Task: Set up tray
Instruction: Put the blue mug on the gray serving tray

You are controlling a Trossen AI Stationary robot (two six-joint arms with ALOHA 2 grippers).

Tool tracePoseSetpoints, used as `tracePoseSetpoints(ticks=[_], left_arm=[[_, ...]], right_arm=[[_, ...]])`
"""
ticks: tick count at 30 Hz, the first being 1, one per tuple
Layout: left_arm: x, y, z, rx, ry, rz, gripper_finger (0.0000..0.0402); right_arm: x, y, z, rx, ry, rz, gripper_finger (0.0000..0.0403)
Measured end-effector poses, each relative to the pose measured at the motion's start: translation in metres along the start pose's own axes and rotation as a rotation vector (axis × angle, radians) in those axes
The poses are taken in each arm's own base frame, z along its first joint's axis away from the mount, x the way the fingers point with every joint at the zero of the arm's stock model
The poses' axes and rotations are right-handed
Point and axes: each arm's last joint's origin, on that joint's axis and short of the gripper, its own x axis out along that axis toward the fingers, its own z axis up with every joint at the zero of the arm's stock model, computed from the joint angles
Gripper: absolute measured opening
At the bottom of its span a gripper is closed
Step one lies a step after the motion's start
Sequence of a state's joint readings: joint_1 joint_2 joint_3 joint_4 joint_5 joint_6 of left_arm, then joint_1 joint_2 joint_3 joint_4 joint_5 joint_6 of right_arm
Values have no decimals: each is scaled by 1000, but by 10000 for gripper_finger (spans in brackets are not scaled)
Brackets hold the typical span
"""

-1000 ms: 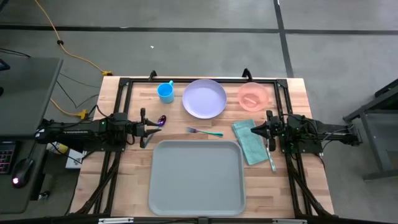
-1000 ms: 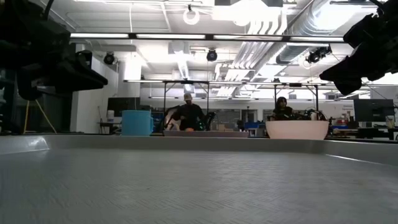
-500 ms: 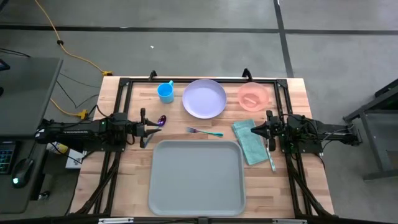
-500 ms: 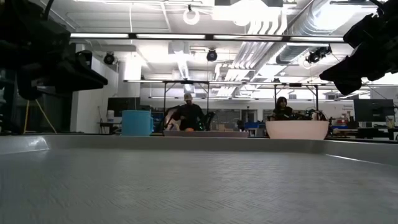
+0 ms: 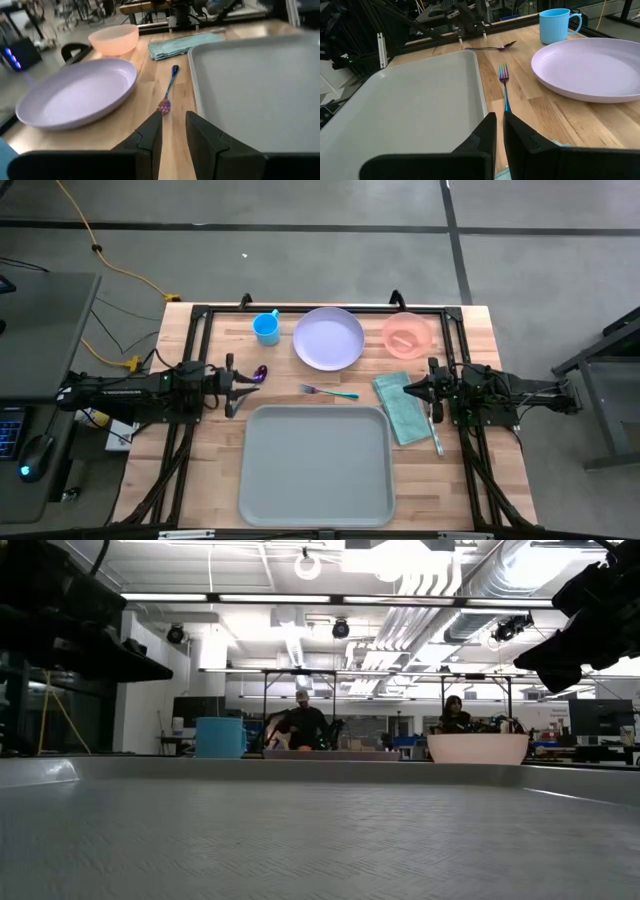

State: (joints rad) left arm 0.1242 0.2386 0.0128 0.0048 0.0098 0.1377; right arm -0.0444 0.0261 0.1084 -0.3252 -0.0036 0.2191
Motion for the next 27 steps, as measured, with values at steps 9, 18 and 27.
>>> tracePoseSetpoints(ticks=[9, 18, 27], left_arm=[[0, 0, 0, -210, 0, 2, 117], [0, 0, 0, -291, -1, 15, 117], [0, 1, 0, -303, -2, 27, 117]], right_arm=[[0, 0, 0, 0, 0, 0, 12], [0, 0, 0, 7, 0, 0, 12], [0, 0, 1, 173, -19, 5, 12]])
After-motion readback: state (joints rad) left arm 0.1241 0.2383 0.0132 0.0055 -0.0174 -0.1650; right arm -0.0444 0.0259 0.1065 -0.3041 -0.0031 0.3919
